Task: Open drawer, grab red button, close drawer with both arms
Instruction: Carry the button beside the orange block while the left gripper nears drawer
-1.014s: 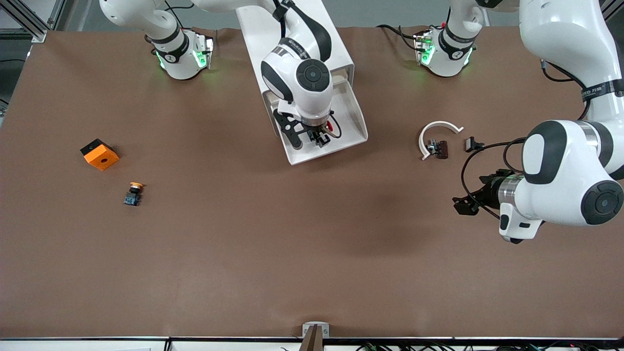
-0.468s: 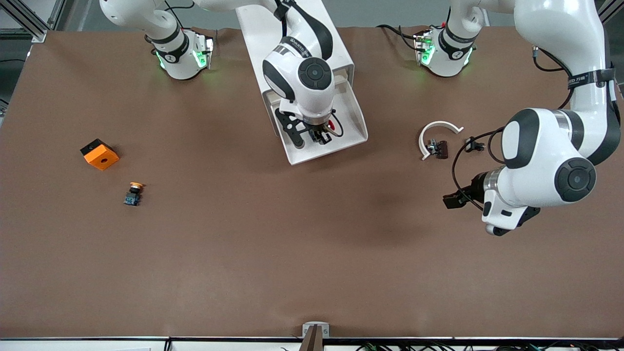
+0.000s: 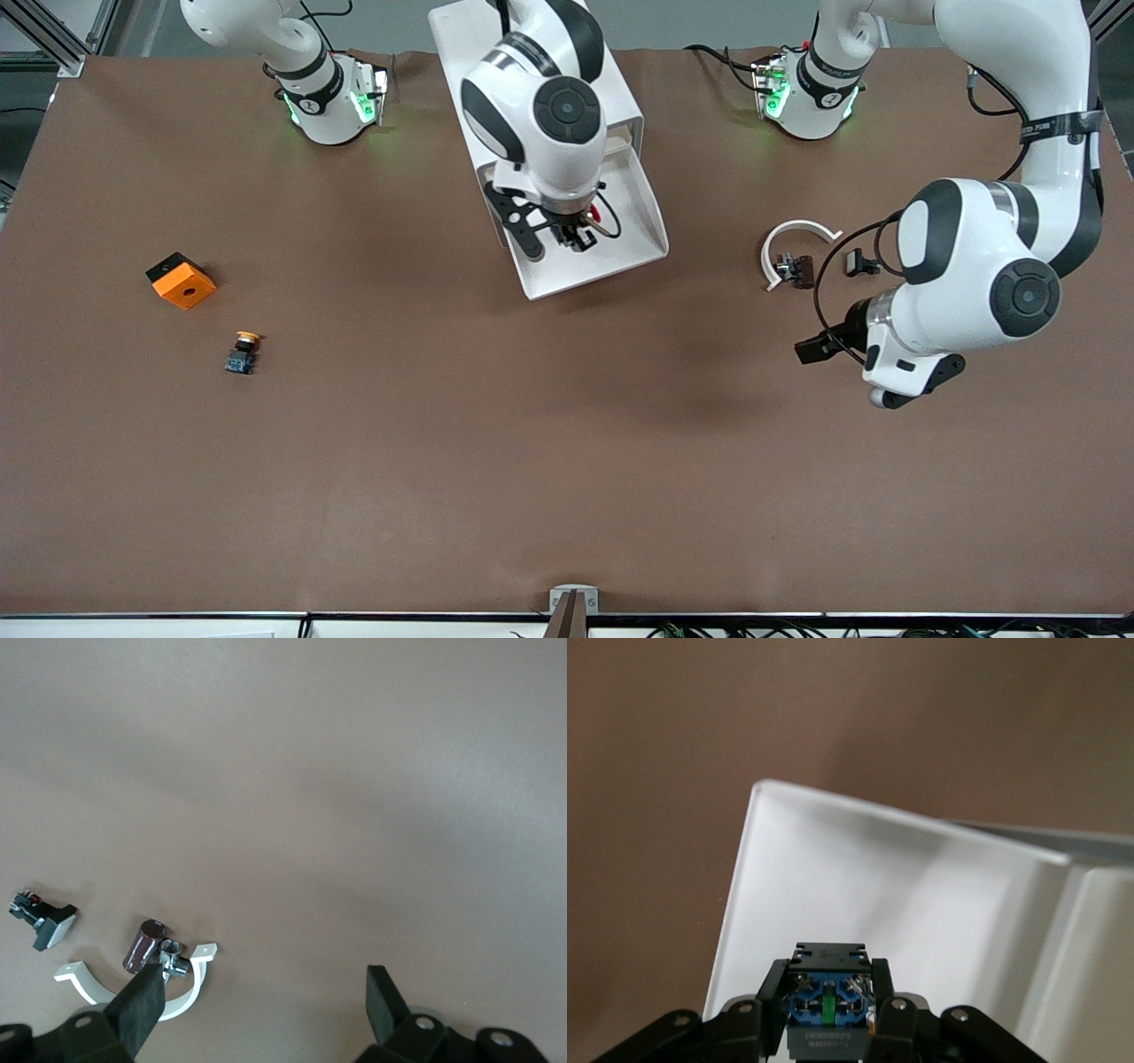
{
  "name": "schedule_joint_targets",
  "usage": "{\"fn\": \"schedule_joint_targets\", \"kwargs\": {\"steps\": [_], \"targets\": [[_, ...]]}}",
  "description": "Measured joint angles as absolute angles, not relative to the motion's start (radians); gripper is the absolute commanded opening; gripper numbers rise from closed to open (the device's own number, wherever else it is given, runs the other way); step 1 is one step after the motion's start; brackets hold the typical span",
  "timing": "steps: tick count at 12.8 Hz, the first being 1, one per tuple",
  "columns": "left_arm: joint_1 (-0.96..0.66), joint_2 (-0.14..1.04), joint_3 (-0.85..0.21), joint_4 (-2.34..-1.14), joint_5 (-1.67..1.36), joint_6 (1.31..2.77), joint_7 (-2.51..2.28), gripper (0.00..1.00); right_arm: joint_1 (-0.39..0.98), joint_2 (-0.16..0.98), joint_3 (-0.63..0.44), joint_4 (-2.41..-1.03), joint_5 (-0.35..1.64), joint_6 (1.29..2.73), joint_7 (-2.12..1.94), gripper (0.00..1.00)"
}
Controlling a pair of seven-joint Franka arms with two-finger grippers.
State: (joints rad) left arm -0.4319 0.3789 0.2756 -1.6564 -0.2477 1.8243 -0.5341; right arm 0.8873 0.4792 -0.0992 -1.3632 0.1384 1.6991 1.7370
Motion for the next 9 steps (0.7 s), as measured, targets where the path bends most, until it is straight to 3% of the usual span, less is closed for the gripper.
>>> {"fn": "schedule_joint_targets", "kwargs": {"steps": [4, 9], "targets": [[-0.447, 0.376, 0.255, -1.666, -0.248, 1.838, -0.537, 1.00, 0.659, 0.340, -0.110, -1.339, 0.138, 1.516, 1.306, 0.11], [-0.447, 0.375, 0.186, -1.702, -0.248, 1.910, -0.609, 1.00, 0.373, 0.293, -0.113, -1.405, 0.102, 1.494, 0.678, 0.12]]}}
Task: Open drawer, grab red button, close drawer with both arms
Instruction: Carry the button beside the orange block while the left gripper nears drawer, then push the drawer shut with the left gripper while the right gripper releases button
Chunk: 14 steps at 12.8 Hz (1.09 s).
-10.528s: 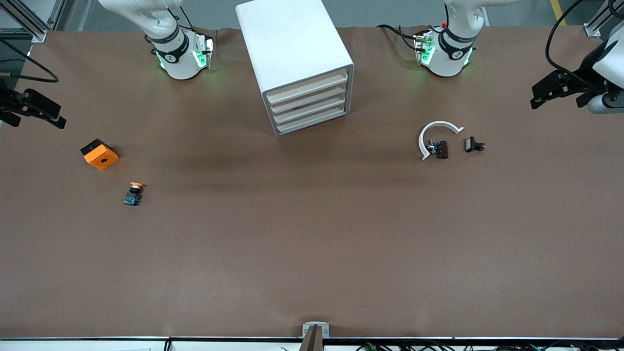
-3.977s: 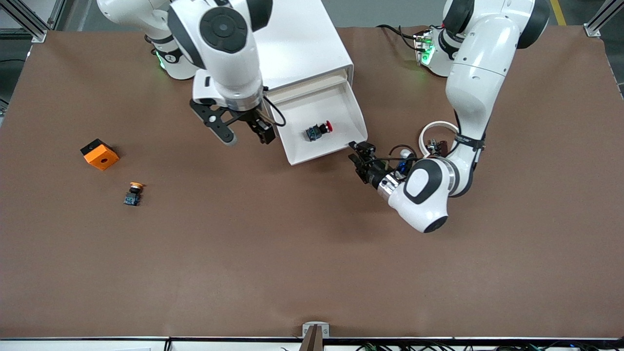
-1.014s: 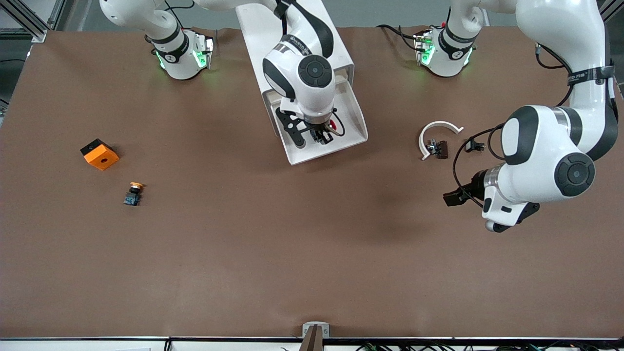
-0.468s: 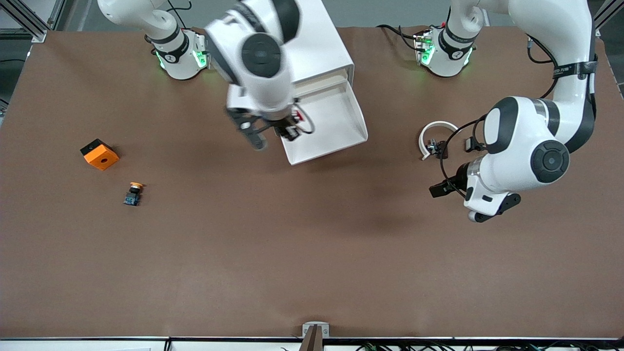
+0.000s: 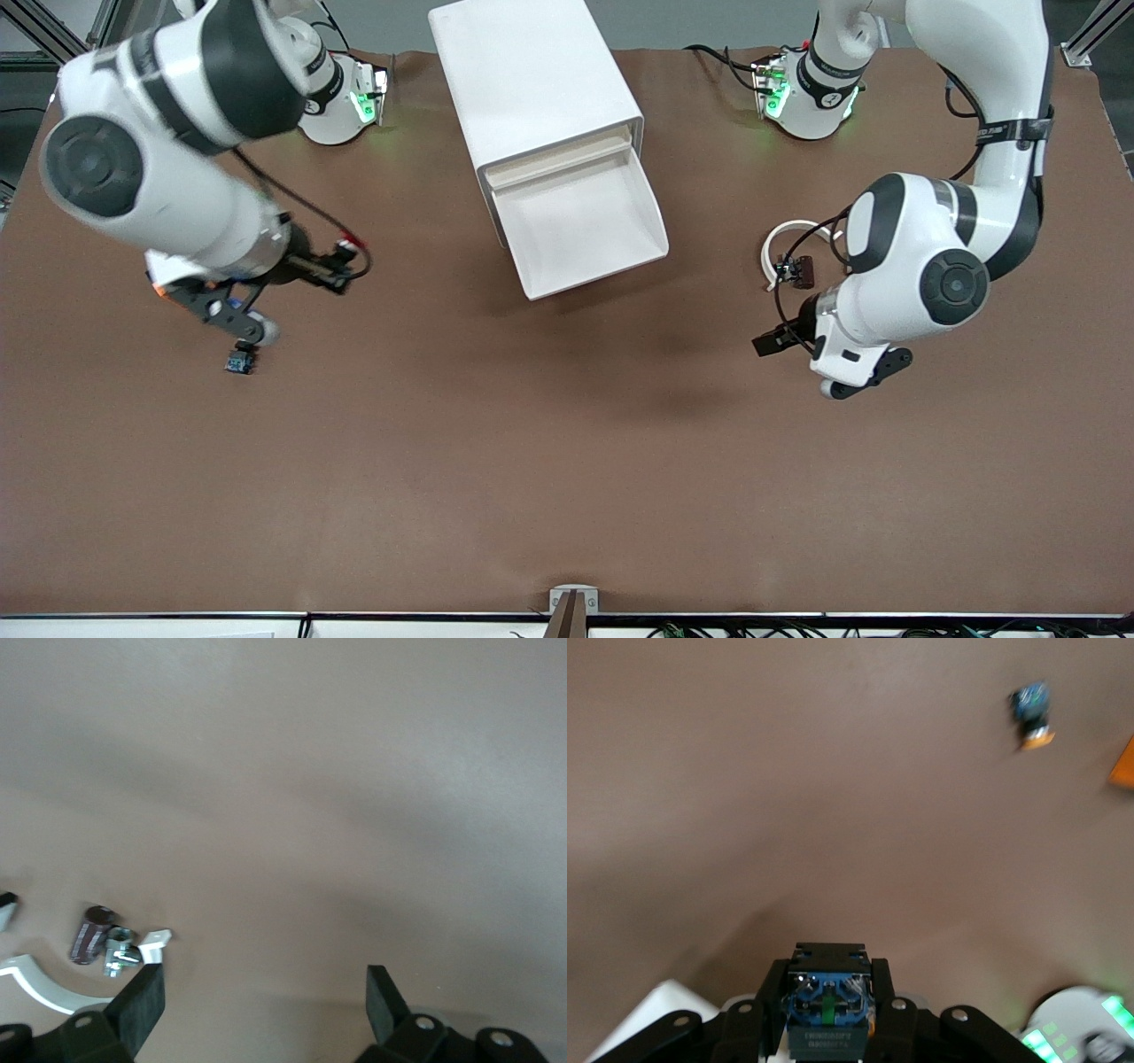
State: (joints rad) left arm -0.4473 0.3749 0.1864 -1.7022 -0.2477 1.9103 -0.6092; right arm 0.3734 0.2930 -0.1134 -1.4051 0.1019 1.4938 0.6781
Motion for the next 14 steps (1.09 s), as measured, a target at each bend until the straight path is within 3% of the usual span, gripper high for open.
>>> {"fn": "schedule_joint_targets", "kwargs": {"steps": [7, 14], "targets": [[-0.569, 0.406, 0.153, -1.806, -0.248, 2.104, -0.652, 1.00, 0.194, 0.304, -0.113, -1.699, 0.049, 1.861, 0.188, 0.16], [-0.721, 0.482, 0.102, -1.833, -0.248, 2.179, -0.766, 1.00, 0.177, 0.318, -0.108, -2.003, -0.019, 2.258, 0.130, 0.16]]}}
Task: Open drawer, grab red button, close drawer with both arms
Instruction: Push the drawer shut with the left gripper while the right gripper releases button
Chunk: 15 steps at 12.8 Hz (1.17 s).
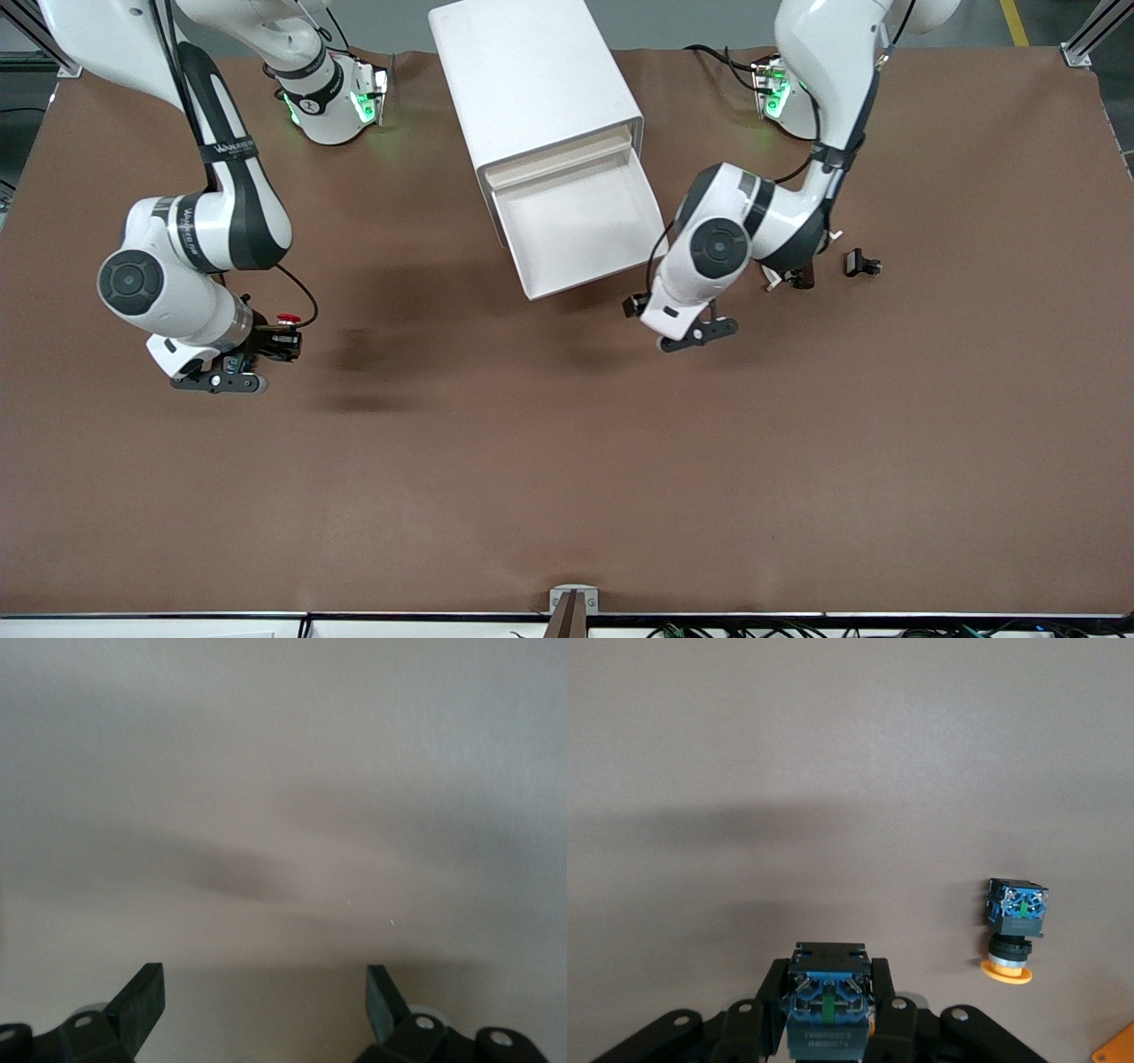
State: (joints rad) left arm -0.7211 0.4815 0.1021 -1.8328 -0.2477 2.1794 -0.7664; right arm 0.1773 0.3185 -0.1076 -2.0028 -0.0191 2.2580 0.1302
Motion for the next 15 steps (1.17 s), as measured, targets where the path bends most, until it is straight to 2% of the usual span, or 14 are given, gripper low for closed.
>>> {"fn": "schedule_joint_targets", "kwargs": {"steps": [8, 15], "targets": [[-0.732, 0.442, -0.039, -1.828, -0.248, 2.025, -0.939, 1.00, 0.117, 0.418, -0.108, -2.027, -0.022, 2.369, 0.053, 0.17], [-0.734, 0.443, -0.167, -1.834, -0.248, 2.000, -1.055, 1.00, 0.101, 0.485, -0.108, -2.025, -0.022, 2.423, 0.027, 0.22]]}}
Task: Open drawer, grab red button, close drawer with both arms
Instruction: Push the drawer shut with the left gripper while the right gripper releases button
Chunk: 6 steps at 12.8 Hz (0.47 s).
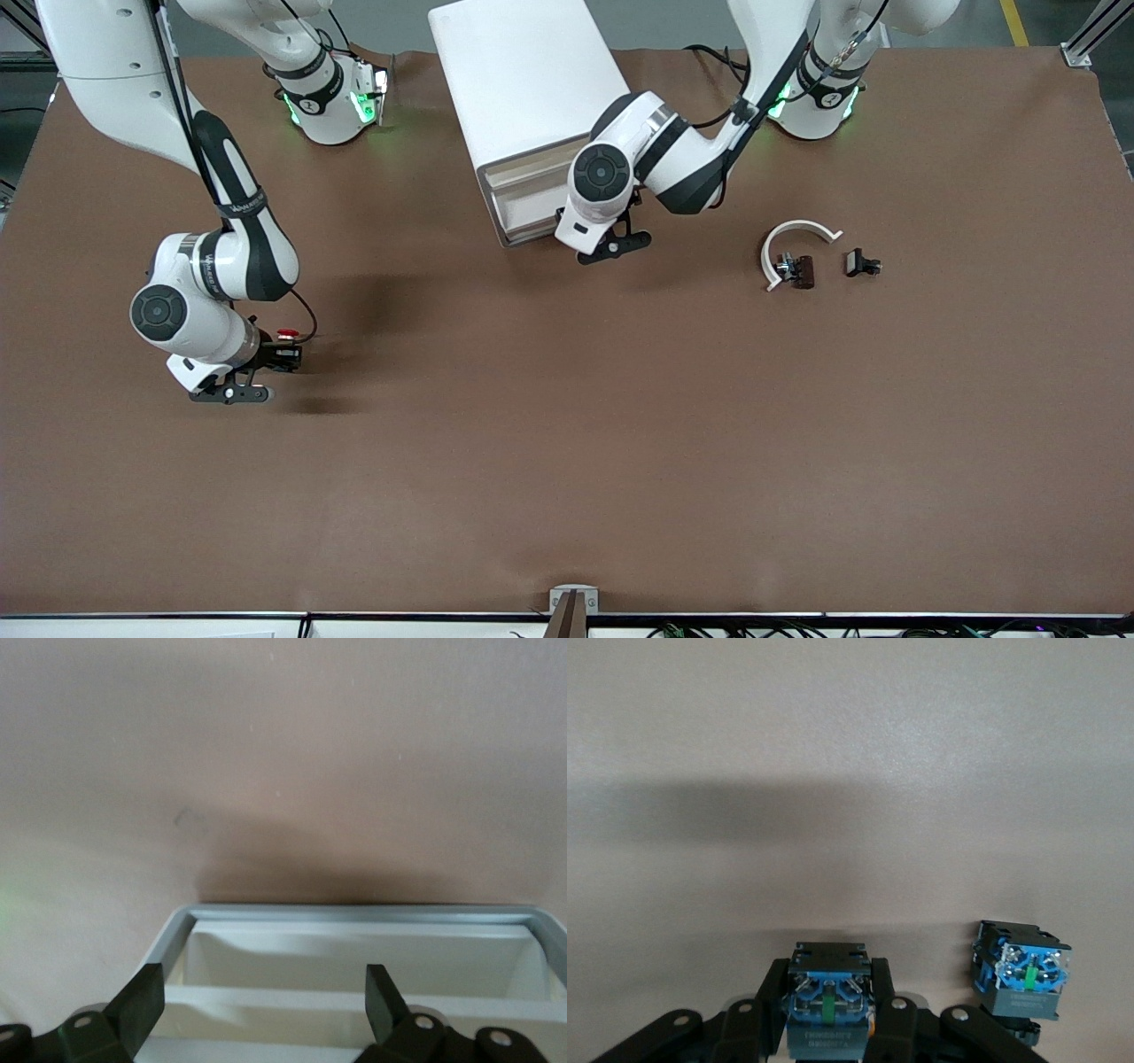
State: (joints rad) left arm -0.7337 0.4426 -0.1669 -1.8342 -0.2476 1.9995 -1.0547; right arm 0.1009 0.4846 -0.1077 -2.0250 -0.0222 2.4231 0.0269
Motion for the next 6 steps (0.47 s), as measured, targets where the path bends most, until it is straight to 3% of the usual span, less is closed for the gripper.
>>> {"fn": "schedule_joint_targets", "kwargs": {"steps": [6], "targets": [[-0.740, 0.444, -0.231, -1.836, -0.248, 1.998, -1.161, 1.00, 0.096, 0.499, -0.108, -2.025, -0.022, 2.423, 0.025, 0.24]]}}
